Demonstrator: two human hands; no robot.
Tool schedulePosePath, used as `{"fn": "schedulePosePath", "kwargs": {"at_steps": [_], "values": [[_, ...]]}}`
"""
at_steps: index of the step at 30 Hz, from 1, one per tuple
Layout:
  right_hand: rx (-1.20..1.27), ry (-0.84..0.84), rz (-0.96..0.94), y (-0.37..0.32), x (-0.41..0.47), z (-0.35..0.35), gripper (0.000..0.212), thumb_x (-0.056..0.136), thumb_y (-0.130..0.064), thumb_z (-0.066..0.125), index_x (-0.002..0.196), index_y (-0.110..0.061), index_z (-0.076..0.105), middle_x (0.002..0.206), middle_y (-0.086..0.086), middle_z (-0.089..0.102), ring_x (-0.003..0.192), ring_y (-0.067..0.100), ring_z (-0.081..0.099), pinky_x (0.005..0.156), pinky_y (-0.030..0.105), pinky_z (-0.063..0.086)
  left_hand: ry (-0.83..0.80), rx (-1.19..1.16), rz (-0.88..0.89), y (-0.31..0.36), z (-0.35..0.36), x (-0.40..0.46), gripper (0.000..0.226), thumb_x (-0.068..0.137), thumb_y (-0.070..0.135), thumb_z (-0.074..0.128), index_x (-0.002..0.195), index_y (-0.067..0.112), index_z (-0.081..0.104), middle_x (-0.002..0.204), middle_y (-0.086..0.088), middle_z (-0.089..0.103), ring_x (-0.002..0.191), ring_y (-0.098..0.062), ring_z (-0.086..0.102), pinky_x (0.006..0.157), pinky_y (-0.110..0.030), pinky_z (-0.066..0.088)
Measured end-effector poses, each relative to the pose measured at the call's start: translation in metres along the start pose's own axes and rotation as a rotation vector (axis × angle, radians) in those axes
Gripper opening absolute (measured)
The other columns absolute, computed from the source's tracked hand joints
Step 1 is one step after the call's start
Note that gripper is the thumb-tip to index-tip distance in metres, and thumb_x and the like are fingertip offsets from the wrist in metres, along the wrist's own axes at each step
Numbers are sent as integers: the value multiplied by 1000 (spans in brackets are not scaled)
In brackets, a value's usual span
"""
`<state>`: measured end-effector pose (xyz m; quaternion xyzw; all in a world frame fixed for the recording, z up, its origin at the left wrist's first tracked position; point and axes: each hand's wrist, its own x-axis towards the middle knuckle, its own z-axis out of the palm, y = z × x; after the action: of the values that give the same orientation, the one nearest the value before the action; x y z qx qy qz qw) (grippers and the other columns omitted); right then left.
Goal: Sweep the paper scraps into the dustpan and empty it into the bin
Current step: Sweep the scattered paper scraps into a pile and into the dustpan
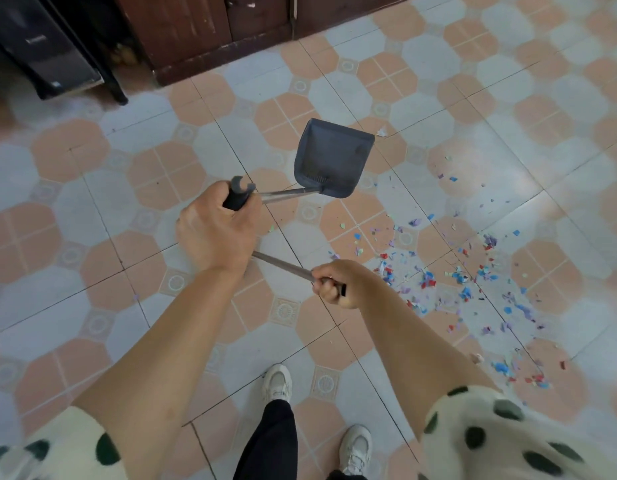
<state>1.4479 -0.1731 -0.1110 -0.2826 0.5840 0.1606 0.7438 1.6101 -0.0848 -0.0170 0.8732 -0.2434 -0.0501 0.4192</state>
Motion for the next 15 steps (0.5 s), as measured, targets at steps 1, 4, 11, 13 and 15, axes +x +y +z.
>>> {"fn": "schedulePosePath", "kwargs": {"at_steps": [1,4,11,13,15], "values": [[12,3,7,-4,6,2,14,97,-3,43,85,-1,49,65,9,45,25,4,33,28,11,27,6,-18,4,-1,0,-4,35,75,43,59,69,9,64,66,-10,67,66,-35,60,60,-45,51],[95,22,2,-5,12,-18,16,100,-7,39,88,-1,48,66,7,43,25,4,33,28,10,29,26,-67,-11,-3,-4,-20,35,72,44,59,66,9,62,68,-10,68,69,-35,62,62,-47,52],[143,169,-11,55,-34,-133,18,102,-9,33,88,-6,43,56,2,36,22,5,29,25,12,25,78,-17,-44,7,-18,-87,29,78,36,63,65,10,58,62,-6,60,68,-36,58,60,-42,50],[113,243,10,73,-48,-161,17,102,-8,36,87,-5,45,55,2,35,22,5,28,25,13,25,96,-23,-75,10,-22,-102,30,78,39,62,70,10,63,64,-3,63,71,-34,60,64,-43,52],[91,300,26,88,-62,-180,13,101,-8,38,94,-1,46,58,2,35,22,6,28,25,11,25,111,-37,-99,15,-26,-116,29,78,40,61,76,11,68,74,-3,70,74,-30,63,69,-41,53]]}}
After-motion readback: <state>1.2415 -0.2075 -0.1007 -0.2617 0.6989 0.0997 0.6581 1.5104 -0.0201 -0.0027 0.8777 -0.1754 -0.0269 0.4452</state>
